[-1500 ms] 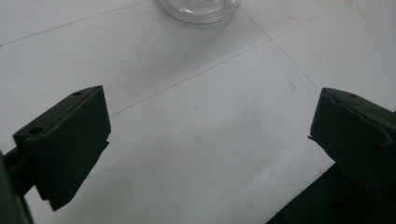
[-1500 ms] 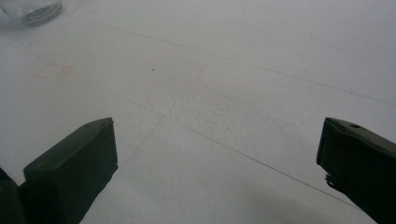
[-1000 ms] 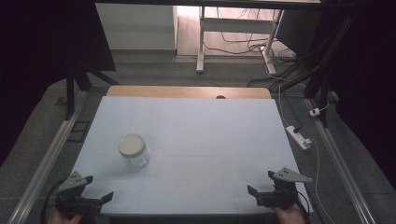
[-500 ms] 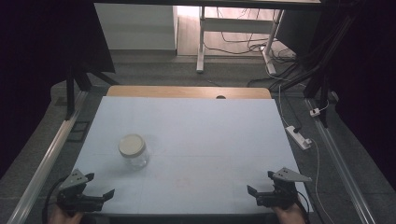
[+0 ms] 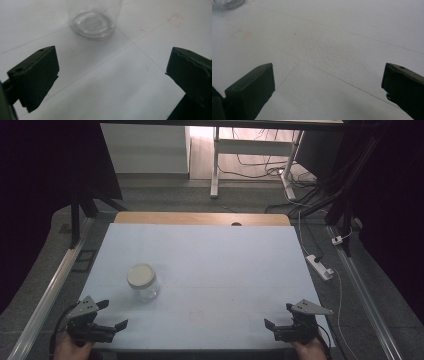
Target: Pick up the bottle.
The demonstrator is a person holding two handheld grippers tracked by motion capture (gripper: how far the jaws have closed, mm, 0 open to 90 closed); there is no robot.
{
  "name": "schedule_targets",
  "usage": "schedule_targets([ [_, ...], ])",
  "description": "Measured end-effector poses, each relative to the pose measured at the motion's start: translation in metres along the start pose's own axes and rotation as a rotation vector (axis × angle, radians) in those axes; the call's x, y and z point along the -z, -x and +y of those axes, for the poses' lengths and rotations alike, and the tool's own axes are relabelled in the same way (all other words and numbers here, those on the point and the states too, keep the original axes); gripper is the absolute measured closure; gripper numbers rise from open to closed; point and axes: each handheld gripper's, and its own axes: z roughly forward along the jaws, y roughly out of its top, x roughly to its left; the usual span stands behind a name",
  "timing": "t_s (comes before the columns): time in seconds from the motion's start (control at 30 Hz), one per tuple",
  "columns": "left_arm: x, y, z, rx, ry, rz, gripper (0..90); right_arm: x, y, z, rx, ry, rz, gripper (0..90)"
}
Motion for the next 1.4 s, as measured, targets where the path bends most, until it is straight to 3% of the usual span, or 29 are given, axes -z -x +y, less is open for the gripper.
schedule_targets([
  [0.23,-0.006,0.002,0.005,-0.037,0.02,0.021,0.0,0.001,0.001,0.0,-0.011,0.004,0.003,0.0],
  [0.57,-0.017,0.0,0.016,-0.004,0.018,0.011,0.0,0.0,0.001,0.0,-0.003,0.001,0.002,0.0],
  [0.83,-0.028,-0.006,0.022,0.016,-0.016,0.003,0.0,0.0,0.0,0.0,-0.001,-0.003,0.005,0.0],
  [1.07,-0.036,-0.011,0.03,0.001,-0.012,0.002,0.0,-0.001,0.001,0.0,-0.005,-0.005,0.007,0.0],
  [1.17,-0.041,-0.013,0.033,-0.002,-0.015,0.028,0.0,-0.001,0.001,0.0,-0.008,-0.006,0.009,0.0],
  [1.27,-0.042,-0.015,0.035,0.007,-0.009,0.027,0.0,-0.001,0.001,0.0,-0.012,-0.008,0.011,0.0],
  [1.4,-0.049,-0.019,0.04,0.002,-0.016,-0.005,0.0,-0.001,0.002,0.0,-0.014,-0.008,0.013,0.0],
])
